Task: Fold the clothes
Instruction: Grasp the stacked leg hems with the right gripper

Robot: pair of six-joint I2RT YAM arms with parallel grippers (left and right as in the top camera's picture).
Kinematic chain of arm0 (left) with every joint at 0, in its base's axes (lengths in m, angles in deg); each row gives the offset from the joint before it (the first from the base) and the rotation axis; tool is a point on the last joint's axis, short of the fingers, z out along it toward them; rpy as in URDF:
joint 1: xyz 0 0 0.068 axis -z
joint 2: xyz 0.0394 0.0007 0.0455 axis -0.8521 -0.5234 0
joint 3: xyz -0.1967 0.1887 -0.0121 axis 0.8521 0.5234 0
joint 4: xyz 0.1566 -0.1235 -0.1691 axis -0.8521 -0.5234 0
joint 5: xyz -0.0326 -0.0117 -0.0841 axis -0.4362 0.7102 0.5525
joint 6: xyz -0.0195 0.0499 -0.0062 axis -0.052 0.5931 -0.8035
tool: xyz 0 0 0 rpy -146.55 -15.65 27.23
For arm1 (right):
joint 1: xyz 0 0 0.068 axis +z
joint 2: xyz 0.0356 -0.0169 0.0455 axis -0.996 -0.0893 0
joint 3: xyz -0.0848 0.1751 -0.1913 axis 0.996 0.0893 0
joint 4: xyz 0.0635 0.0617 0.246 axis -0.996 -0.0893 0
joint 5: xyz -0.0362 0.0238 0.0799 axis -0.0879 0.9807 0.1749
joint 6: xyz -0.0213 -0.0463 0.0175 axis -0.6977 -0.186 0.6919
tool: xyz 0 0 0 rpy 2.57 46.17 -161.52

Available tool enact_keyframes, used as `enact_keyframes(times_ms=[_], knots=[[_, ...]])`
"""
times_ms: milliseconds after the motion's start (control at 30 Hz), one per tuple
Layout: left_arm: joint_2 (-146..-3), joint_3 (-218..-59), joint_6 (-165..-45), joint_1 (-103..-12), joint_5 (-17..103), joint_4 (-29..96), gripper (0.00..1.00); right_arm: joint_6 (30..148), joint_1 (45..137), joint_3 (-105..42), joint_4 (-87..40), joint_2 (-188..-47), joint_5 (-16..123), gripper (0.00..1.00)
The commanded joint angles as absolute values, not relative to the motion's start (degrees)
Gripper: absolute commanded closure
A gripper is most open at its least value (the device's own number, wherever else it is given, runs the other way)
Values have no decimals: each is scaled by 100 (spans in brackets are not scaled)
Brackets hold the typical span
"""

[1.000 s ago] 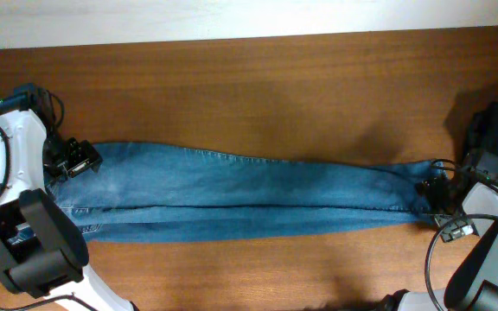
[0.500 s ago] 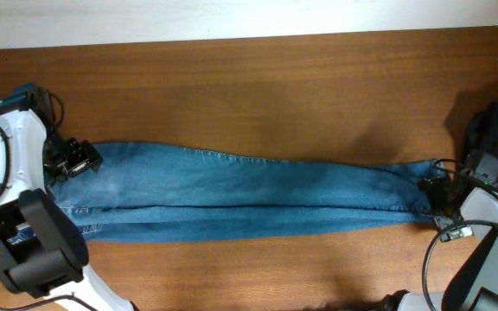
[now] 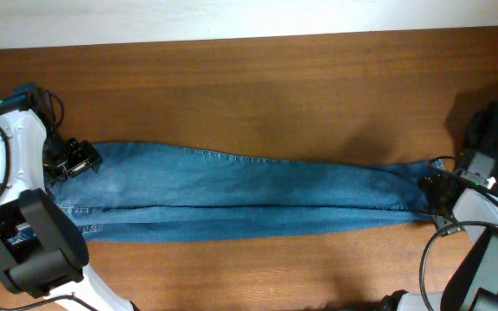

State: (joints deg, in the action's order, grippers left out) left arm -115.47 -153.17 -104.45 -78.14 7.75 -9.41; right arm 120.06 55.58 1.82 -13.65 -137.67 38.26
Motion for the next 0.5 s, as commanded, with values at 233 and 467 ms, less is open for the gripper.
enact_keyframes(times_ms=[233, 467], knots=[[-11536, -15309, -10465, -7847, 812, -1072, 1, 12852, 6231, 794, -1730, -14886, 5638, 9], [-11536, -15309, -10465, -7847, 814, -1081, 1, 12843, 6237, 794, -2165, -14897, 5675, 10]])
